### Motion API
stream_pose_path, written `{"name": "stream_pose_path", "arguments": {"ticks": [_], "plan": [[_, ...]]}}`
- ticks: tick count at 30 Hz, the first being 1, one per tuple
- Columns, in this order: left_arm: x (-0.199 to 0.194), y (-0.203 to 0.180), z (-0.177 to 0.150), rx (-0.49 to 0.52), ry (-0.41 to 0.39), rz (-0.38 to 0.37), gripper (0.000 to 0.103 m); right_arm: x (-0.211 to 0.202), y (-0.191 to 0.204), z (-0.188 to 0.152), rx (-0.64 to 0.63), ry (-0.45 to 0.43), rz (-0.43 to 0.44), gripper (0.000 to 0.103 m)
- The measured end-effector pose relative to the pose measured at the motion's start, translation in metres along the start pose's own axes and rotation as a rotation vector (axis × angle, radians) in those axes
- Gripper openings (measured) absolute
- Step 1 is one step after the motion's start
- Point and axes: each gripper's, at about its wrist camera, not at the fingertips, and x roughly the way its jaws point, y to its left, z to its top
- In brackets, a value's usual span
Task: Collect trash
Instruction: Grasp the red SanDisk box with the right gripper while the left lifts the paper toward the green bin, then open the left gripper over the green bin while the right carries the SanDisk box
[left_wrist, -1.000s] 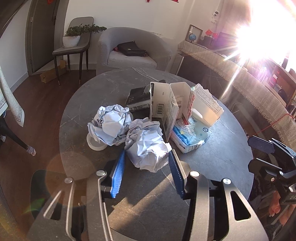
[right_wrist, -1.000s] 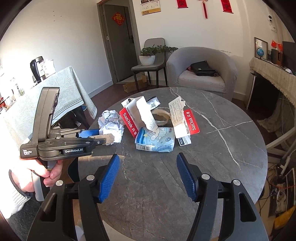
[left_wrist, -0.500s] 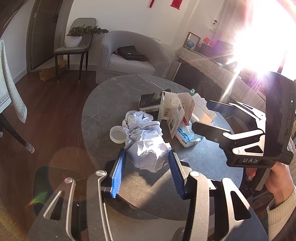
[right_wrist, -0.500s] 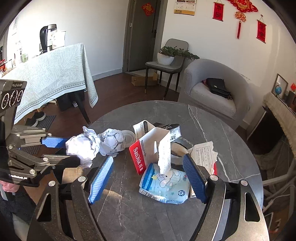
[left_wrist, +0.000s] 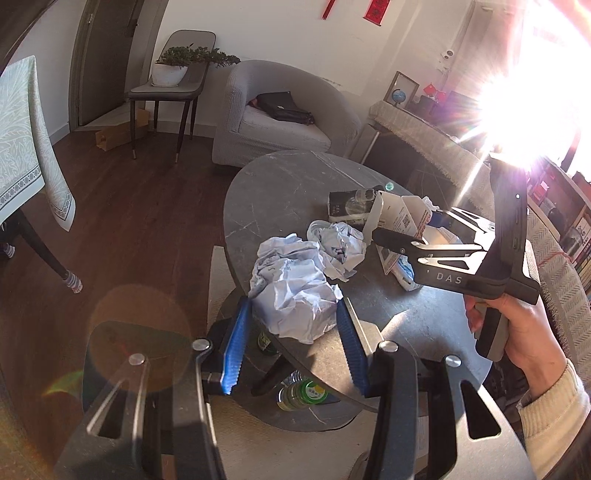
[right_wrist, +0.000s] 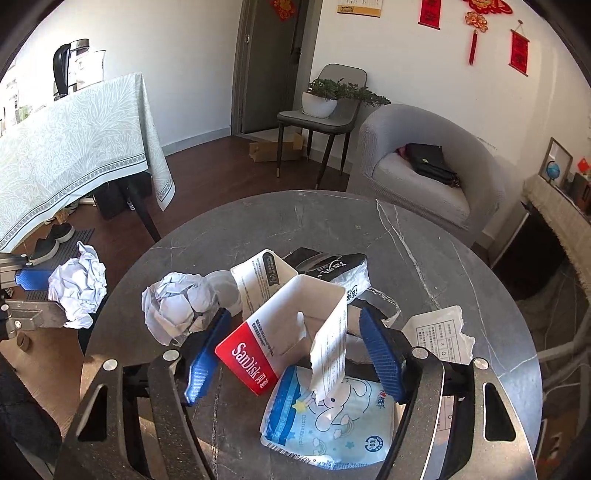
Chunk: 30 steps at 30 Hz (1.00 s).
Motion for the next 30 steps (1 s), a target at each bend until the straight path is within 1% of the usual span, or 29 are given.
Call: {"name": "stream_pose_path", "arguments": {"ticks": [1, 2, 3, 4, 5, 6, 9, 11, 18, 23, 27, 30], "plan": [[-0.001, 0.003, 0.000, -0.003, 0.000, 0.002, 0.050, 0.002, 0.001, -0.001, -0.007, 0.001, 0.001, 0.065], [-0.002, 0.006, -0.001, -0.005, -0.001, 0.004, 0.050, 0.004, 0.002, -0.001, -0.012, 0.004, -0.002, 0.058], [-0.004, 0.009, -0.001, -0.008, -0.002, 0.007, 0.050, 0.006, 0.003, -0.001, -0.013, 0.007, -0.008, 0.053], [-0.005, 0.012, 0.000, -0.011, -0.003, 0.010, 0.050, 0.005, 0.003, -0.002, -0.014, 0.001, -0.014, 0.051], [-0.006, 0.014, 0.000, -0.013, -0.006, 0.013, 0.050, 0.003, 0.003, -0.001, -0.014, -0.004, -0.011, 0.046], [-0.008, 0.017, 0.000, -0.016, -0.009, 0.016, 0.050, 0.002, 0.003, 0.001, -0.012, -0.012, -0.011, 0.043], [-0.014, 0.024, 0.000, -0.023, -0.021, 0.022, 0.050, -0.007, 0.003, 0.005, -0.009, -0.040, -0.008, 0.041], [-0.018, 0.028, 0.000, -0.026, -0.028, 0.027, 0.050, -0.010, 0.004, 0.010, -0.011, -0.051, -0.009, 0.037], [-0.023, 0.044, 0.000, -0.032, -0.033, 0.062, 0.050, -0.026, 0.008, 0.022, 0.015, -0.084, 0.024, 0.036], [-0.024, 0.064, -0.003, -0.048, -0.019, 0.109, 0.050, -0.041, 0.014, 0.035, 0.040, -0.118, 0.035, 0.036], [-0.021, 0.084, -0.009, -0.055, 0.007, 0.151, 0.050, -0.046, 0.024, 0.046, 0.075, -0.142, 0.081, 0.036], [-0.017, 0.106, -0.015, -0.070, 0.033, 0.181, 0.050, -0.046, 0.041, 0.053, 0.083, -0.148, 0.130, 0.036]]}}
